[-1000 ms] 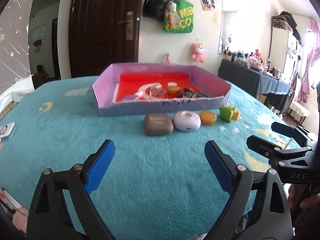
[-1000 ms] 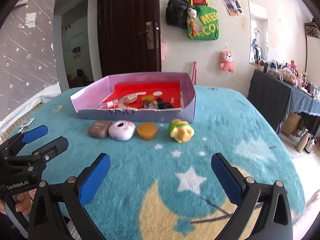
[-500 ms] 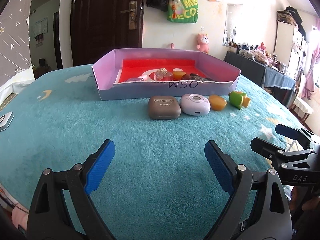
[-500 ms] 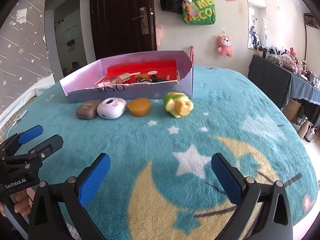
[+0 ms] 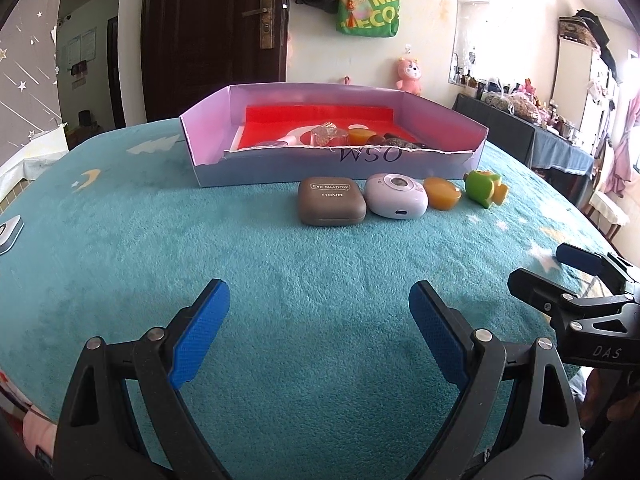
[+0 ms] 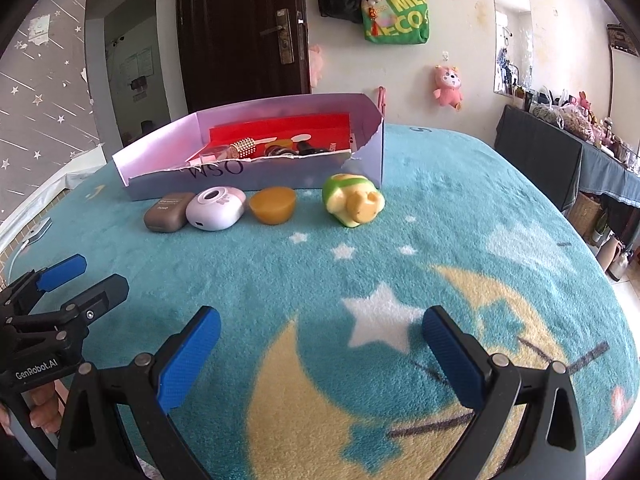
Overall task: Organize rigid objects
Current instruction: 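Lift both tools out of the box back over the table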
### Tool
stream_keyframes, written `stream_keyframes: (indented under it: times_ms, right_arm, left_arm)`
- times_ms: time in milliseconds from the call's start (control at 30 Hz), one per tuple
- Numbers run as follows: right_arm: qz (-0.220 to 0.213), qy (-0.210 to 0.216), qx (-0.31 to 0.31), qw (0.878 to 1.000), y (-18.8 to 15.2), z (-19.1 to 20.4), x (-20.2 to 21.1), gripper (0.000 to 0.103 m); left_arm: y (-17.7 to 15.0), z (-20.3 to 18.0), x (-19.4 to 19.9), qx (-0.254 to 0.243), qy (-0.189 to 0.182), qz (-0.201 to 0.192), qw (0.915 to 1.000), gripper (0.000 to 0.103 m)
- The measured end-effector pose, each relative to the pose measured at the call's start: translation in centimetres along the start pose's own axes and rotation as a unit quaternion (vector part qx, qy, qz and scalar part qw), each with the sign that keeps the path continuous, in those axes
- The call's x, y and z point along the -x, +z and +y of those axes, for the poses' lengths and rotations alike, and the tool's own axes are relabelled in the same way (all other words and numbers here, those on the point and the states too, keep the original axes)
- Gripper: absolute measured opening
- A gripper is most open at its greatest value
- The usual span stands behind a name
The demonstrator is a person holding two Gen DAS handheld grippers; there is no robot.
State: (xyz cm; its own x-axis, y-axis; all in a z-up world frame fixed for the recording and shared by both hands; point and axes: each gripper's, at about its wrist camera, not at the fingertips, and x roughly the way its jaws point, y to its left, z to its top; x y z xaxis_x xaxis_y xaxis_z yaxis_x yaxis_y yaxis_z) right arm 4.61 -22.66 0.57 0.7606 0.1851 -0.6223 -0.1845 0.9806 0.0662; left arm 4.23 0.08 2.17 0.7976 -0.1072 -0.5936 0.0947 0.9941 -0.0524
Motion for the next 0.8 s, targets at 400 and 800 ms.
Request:
stream_keyframes:
  times_ms: [400, 800]
  right_arm:
    - [-0.003, -0.008, 0.002, 1.0, 1.7, -0.4, 0.0, 0.103]
    - [0.018, -0.01, -0.006, 1.0, 5.9, -2.2, -2.0, 0.103]
  left_arm:
    - [2.2, 0.3, -1.0, 0.003, 0.001, 0.012, 0.9999, 0.092]
    - [6.0, 0.6, -4.5, 0.009, -0.008, 0.059, 0.9982, 0.092]
